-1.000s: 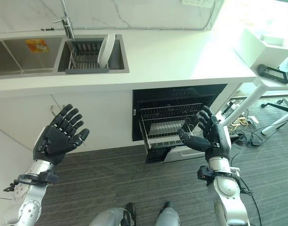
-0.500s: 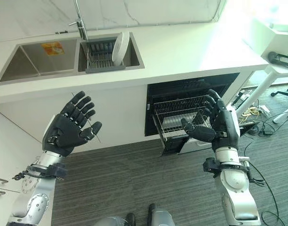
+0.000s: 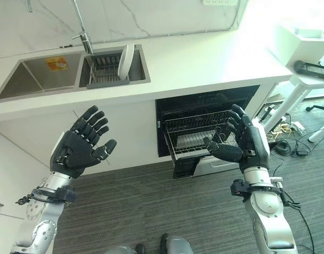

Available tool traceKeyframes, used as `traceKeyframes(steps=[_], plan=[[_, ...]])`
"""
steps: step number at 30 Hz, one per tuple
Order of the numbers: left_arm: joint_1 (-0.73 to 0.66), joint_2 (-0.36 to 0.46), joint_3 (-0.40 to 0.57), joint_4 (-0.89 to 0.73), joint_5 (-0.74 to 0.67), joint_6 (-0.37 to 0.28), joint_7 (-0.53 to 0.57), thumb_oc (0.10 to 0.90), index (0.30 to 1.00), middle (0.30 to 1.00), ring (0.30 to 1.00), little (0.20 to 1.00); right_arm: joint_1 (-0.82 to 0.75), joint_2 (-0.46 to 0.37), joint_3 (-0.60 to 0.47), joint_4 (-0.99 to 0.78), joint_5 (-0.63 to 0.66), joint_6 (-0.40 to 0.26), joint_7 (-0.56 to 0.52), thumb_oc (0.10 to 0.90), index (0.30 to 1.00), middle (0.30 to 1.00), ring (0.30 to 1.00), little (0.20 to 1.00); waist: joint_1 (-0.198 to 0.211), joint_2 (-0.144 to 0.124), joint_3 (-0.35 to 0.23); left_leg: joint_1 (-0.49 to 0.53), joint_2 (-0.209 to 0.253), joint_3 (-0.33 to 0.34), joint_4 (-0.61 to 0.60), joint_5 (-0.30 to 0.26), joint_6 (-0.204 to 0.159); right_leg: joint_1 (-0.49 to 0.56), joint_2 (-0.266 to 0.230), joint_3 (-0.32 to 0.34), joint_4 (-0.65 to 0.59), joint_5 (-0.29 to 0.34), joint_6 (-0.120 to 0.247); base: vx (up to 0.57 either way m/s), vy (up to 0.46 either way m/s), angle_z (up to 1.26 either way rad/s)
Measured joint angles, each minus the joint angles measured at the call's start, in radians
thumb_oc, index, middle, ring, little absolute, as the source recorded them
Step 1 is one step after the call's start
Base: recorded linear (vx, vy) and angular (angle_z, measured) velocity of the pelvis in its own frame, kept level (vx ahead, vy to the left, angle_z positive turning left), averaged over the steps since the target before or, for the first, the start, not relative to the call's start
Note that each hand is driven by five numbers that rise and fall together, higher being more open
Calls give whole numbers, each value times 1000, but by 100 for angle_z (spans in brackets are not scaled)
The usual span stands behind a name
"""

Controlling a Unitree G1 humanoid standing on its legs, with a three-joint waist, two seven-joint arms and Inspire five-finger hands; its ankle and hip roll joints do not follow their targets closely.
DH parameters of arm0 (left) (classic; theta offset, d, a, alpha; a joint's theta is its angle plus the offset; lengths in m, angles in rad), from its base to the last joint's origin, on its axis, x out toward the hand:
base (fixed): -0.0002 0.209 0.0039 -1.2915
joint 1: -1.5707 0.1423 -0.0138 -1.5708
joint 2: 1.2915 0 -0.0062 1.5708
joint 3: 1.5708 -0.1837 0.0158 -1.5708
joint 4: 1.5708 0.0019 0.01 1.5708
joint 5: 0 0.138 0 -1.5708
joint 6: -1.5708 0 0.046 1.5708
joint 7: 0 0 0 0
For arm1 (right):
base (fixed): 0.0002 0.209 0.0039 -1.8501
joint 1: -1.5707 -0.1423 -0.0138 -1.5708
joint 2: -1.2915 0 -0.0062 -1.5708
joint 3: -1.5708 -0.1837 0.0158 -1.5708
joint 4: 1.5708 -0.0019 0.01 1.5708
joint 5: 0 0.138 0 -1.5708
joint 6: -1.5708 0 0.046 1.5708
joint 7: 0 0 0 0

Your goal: Place the dishes in the dishwasher.

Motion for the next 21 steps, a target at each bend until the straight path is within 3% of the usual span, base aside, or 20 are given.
traceKeyframes(steps=[2, 3, 4, 6, 7, 8, 9, 10, 11, 12, 13, 14, 17, 20, 21], plan=[[-3, 0, 0, -3, -1, -12, -5, 800, 900, 900, 900, 900, -17, 0, 13, 10, 0, 1, -6, 800, 900, 900, 900, 900, 3, 12, 1, -15, 90, 10, -56, 3, -6, 10, 28, -15, -16, 1, 5, 94, 201, 28], [-3, 0, 0, -3, -1, -13, -5, 800, 900, 900, 900, 900, -18, 0, 14, 10, 0, 1, -6, 800, 900, 900, 900, 900, 3, 14, 1, -17, 94, 10, -56, 3, -6, 11, 30, -16, -18, 2, 6, 74, 159, 9], [-2, -1, 0, -2, -3, -16, -1, 800, 900, 900, 900, 900, -20, 0, 16, 7, 0, 0, 4, 800, 900, 900, 900, 900, 2, 33, -1, -46, 168, -21, -71, 11, -17, 20, 53, -23, -45, 12, 23, 107, 191, 4], [-3, -8, -1, 1, -31, -31, 1, 800, 900, 900, 900, 900, -20, -3, 12, 10, 0, 0, 9, 800, 900, 900, 900, 900, -1, 52, 0, -80, 209, -81, -95, 36, -58, 19, 64, -20, -65, 24, 27, 152, 250, -2], [-3, -49, -2, 5, -38, -39, 1, 800, 900, 900, 900, 900, -19, -8, 9, 15, 0, 0, 13, 800, 900, 900, 900, 900, -9, 88, 2, -109, 252, -110, -91, 60, -95, 18, 68, -20, -54, 20, 20, 256, 428, -14], [-5, -69, -5, 22, -38, -45, -3, 800, 900, 900, 900, 900, -20, -41, 6, 40, 0, 0, 30, 800, 900, 900, 900, 900, -24, 128, 9, -130, 270, -108, -87, 61, -94, 17, 57, -7, -27, 0, 14, 478, 649, -25], [-6, -68, -5, 33, -38, -47, -2, 800, 900, 900, 900, 900, 3, -45, -20, 50, 1, 1, 40, 800, 900, 900, 900, 900, -26, 139, 9, -131, 244, -100, -86, 51, -71, 19, 27, 12, -13, -12, 44, 497, 631, -13], [-9, -60, 3, 25, -37, -46, -14, 800, 900, 900, 900, 900, 71, -57, -68, 15, 24, 11, 40, 800, 900, 900, 900, 900, -21, 130, 12, -91, 172, -95, -110, 35, -31, 41, -25, 6, 0, -21, 77, 403, 459, 2], [-1, -56, 20, 10, -37, -47, -22, 800, 900, 900, 900, 900, 93, -58, -82, 0, 31, 11, 31, 800, 900, 900, 900, 900, -17, 125, 10, -69, 150, -106, -130, 103, -19, 57, -44, 10, 3, -28, 103, 187, 238, 14], [2, -41, 41, -10, -37, -47, -24, 800, 900, 900, 900, 900, 96, -50, -82, -3, 33, 11, 18, 800, 900, 900, 900, 900, -12, 107, 4, -65, 130, -100, -119, 113, -12, 67, -66, 13, 3, -39, 120, 168, 244, 30], [-16, 11, 67, -51, -35, -51, -25, 800, 900, 900, 900, 900, 97, -28, -84, -16, 40, 9, -1, 800, 900, 900, 900, 900, 9, 56, -1, -76, 78, -101, -108, 98, 12, 73, -114, 6, -11, -30, 153, 199, 301, 40], [-43, 37, 71, -59, -31, -52, -28, 800, 900, 900, 900, 900, 87, -3, -83, -27, 40, 9, -20, 800, 900, 900, 900, 900, 27, 41, -3, -87, 57, -102, -83, 85, 30, 89, -130, -3, -31, -22, 166, 212, 323, 45], [-84, 56, 79, -67, -4, -53, -35, 800, 900, 900, 900, 900, 25, 37, -55, -53, 38, 3, -50, 800, 900, 900, 900, 900, 66, 36, -4, -91, 9, -102, -33, 29, 67, 137, -172, -16, -64, -2, 187, 154, 254, 30], [-112, 70, 77, -100, 4, -53, -64, 800, 900, 900, 900, 900, -24, 52, -33, -68, 27, -3, -75, 800, 900, 900, 900, 900, 88, 36, -4, -87, -30, -110, -13, -5, 102, 166, -204, -32, -71, 37, 166, 189, 302, 32], [-122, 97, 77, -101, 5, -52, -70, 800, 900, 900, 900, 900, -42, 70, -23, -70, 26, -9, -79, 800, 900, 900, 900, 900, 86, 36, -5, -72, -47, -113, -20, -19, 120, 167, -213, -33, -65, 102, 168, 221, 372, 11]])
